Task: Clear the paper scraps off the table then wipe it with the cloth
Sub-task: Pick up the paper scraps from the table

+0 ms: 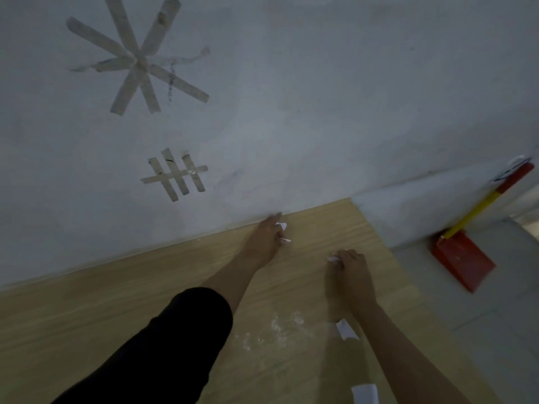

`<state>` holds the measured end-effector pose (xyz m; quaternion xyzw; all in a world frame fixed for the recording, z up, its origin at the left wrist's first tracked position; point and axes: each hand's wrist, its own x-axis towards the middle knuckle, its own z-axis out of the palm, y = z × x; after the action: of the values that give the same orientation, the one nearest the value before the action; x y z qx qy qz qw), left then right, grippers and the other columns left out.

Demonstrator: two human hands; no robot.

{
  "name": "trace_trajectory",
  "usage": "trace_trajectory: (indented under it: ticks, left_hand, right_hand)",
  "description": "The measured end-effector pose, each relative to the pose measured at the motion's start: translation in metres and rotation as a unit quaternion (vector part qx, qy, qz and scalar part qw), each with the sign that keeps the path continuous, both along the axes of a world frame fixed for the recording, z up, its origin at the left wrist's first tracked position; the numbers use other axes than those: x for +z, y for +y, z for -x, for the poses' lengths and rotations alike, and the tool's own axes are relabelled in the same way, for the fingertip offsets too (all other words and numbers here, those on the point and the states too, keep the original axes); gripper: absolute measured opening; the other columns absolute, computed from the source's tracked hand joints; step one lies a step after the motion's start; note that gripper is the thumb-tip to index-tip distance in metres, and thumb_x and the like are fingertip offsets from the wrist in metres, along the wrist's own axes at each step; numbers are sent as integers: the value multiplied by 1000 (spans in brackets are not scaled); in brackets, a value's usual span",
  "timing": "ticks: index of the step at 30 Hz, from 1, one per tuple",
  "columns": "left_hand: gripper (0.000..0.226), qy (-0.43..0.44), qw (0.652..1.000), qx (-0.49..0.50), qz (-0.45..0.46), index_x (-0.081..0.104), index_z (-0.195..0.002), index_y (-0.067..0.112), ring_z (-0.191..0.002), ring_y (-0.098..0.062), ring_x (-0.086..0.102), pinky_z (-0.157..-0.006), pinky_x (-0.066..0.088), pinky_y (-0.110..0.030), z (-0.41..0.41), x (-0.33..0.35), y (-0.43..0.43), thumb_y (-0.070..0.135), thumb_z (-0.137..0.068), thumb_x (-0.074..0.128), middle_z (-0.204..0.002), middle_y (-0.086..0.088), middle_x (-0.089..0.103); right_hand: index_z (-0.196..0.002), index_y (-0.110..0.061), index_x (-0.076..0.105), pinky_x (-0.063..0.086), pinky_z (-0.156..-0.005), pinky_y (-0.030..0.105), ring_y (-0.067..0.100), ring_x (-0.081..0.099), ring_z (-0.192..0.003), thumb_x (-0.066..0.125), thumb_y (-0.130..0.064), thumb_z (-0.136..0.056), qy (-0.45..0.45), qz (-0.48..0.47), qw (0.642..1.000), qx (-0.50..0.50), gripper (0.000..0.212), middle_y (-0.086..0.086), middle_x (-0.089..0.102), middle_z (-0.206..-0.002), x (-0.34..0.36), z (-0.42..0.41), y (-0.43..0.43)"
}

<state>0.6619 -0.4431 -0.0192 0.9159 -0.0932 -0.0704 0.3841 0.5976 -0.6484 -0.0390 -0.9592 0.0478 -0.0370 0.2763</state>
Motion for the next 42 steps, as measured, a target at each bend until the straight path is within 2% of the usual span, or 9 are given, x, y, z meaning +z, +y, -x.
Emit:
trace_trajectory:
  ticks: [3,8,12,16,19,23,28,32,42]
  left_hand:
    - [12,11,1000,18,2,68,-89,-2,-104,-25,60,-90,44,-31,-1,-2,-1,4,-84,59,-111,-15,66]
    - [20,-29,992,-45,-116,70,-93,3,-100,-31,55,-85,36,-33,20,2,2,1,-80,54,-102,-18,67]
    - [20,-12,997,-31,-72,69,-85,2,-98,-31,58,-84,41,-32,54,5,10,-5,-73,54,-98,-14,72]
    - [10,5,998,64,-10,66,-87,0,-89,-27,61,-67,38,-26,100,11,15,4,-79,61,-94,-14,69]
    - [15,-4,983,173,57,63,-91,3,-79,-23,60,-60,33,-19,142,10,21,-1,-77,60,-85,-10,67]
    - [20,10,962,255,103,64,-97,4,-80,-20,61,-71,41,-21,192,8,39,-1,-79,60,-90,-11,68]
    - [18,-16,956,283,79,67,-94,7,-85,-23,64,-76,45,-26,256,11,88,2,-77,63,-92,-10,70]
    - [11,-46,947,316,32,66,-83,11,-78,-26,60,-72,45,-32,321,13,141,4,-75,64,-80,-8,68]
    - [19,-54,936,349,-16,55,-82,18,-66,-18,60,-62,45,-30,460,30,237,12,-74,70,-64,3,59]
  right_hand:
    - [-95,1,66,41,-78,35,35,53,-98,57,-2,-86,17,-18,1000,8,13,20,63,-99,-2,-4,-7]
    - [-82,7,66,36,-70,33,31,58,-82,59,-10,-88,42,-56,998,8,20,20,63,-82,12,1,-9]
    - [-69,4,62,31,-61,29,22,52,-61,59,-13,-89,22,-83,996,17,26,7,54,-60,26,34,6]
    - [-77,-4,66,36,-68,28,27,57,-76,55,-18,-86,-10,-116,993,18,21,12,65,-78,28,74,32]
    - [-85,-6,67,34,-71,21,19,53,-80,55,-4,-86,-22,-156,987,31,12,4,64,-84,33,103,64]
    - [-93,-5,62,30,-67,11,14,51,-81,51,2,-86,-15,-212,976,55,15,-1,53,-90,38,143,110]
    - [-89,-3,62,34,-67,24,20,54,-77,52,-5,-89,25,-226,970,89,10,5,56,-87,39,195,163]
    - [-97,-15,66,46,-75,28,17,60,-86,53,-10,-88,73,-237,961,123,16,2,66,-92,40,246,206]
    - [-115,-13,60,38,-79,16,16,57,-101,45,-6,-89,128,-211,946,211,30,4,61,-110,48,361,291]
